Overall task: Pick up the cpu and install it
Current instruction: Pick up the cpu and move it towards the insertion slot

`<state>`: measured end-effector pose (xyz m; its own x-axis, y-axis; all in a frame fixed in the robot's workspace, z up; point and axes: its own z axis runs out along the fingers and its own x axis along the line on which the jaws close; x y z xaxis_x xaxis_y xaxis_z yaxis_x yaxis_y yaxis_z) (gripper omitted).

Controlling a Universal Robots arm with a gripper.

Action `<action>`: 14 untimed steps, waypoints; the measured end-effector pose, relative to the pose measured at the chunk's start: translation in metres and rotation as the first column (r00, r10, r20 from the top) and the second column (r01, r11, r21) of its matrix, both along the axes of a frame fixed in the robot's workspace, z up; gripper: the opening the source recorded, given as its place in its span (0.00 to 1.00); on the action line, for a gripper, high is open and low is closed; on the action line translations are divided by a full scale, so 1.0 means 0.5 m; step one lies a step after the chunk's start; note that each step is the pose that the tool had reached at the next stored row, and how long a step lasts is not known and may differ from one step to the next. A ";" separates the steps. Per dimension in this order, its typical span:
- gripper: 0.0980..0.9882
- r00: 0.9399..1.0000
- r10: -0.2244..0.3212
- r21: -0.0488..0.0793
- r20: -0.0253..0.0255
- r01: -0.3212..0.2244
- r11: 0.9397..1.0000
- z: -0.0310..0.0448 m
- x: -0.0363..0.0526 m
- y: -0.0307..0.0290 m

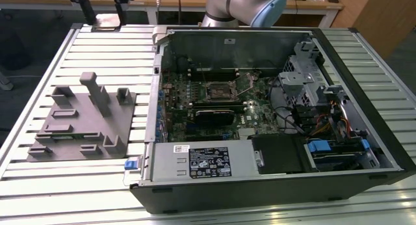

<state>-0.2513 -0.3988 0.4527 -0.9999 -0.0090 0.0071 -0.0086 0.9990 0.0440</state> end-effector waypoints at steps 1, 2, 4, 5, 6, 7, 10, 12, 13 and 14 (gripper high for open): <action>0.49 1.000 0.000 0.000 0.000 0.000 1.000 0.000 0.001 0.000; 0.49 1.000 0.000 0.000 0.000 0.000 1.000 -0.001 0.002 0.000; 0.49 1.000 0.000 0.000 0.000 0.000 1.000 -0.001 0.003 0.000; 0.49 1.000 0.000 0.000 0.000 0.000 1.000 -0.001 0.005 0.000; 0.49 1.000 0.000 0.000 0.000 0.000 1.000 -0.001 0.006 0.000; 0.49 1.000 0.000 0.000 0.000 0.000 1.000 -0.001 0.008 0.000; 0.49 1.000 0.000 0.000 0.000 0.000 1.000 -0.001 0.012 0.000; 0.49 1.000 0.000 0.000 0.000 0.000 1.000 -0.001 0.014 0.000; 0.49 1.000 0.000 0.000 0.000 0.000 1.000 -0.001 0.015 0.000; 0.49 1.000 0.000 0.000 0.000 0.000 1.000 -0.001 0.016 0.000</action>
<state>-0.2430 -0.3988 0.4520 -0.9999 -0.0089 0.0071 -0.0086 0.9990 0.0440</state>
